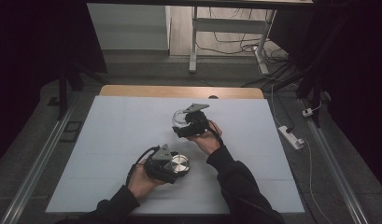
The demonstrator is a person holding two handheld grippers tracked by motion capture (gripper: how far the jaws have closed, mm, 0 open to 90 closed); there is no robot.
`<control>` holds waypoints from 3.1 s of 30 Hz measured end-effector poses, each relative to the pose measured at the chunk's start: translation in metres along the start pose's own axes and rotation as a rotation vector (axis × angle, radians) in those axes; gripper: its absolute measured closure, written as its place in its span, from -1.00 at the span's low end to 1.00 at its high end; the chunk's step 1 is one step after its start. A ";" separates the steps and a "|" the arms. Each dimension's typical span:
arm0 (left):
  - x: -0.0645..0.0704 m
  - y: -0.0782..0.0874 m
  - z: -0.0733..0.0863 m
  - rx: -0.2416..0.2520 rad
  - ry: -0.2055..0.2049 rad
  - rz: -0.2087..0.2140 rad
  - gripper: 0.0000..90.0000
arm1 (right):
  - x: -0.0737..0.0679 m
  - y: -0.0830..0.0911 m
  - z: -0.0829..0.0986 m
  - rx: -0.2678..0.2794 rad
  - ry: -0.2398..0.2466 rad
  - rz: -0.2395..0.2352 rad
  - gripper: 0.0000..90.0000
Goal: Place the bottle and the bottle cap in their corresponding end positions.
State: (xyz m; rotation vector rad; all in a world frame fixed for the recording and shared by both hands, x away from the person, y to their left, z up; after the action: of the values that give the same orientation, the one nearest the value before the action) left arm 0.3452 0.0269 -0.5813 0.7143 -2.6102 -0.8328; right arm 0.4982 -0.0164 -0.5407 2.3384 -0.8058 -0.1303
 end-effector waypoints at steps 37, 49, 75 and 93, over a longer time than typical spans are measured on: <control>-0.009 -0.021 0.012 -0.120 -0.015 -0.032 -0.56 | 0.000 -0.015 0.012 -0.015 0.007 -0.019 -0.68; -0.004 -0.022 0.014 -0.150 -0.032 -0.022 -0.79 | -0.003 -0.012 0.011 -0.037 -0.008 -0.047 -0.84; -0.007 0.014 0.012 -0.070 0.043 0.034 -1.00 | -0.011 0.017 0.018 -0.022 -0.037 -0.098 -1.00; -0.014 0.042 0.017 -0.040 0.082 0.071 -1.00 | -0.021 0.043 0.030 -0.010 -0.038 -0.120 -1.00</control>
State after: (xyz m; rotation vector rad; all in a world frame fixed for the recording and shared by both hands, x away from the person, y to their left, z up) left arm 0.3347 0.0719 -0.5708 0.6277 -2.5236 -0.8149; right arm 0.4508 -0.0465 -0.5403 2.3809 -0.6810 -0.2305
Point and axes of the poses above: each handheld gripper's, and its own axes: y roughly backward along the jaws, z roughly out of its underside, x roughly to its right, the point moved 9 cm from there along -y, roughly forward along the jaws, and after that the axes turned 5 degrees about y, right-handed, at the moved point
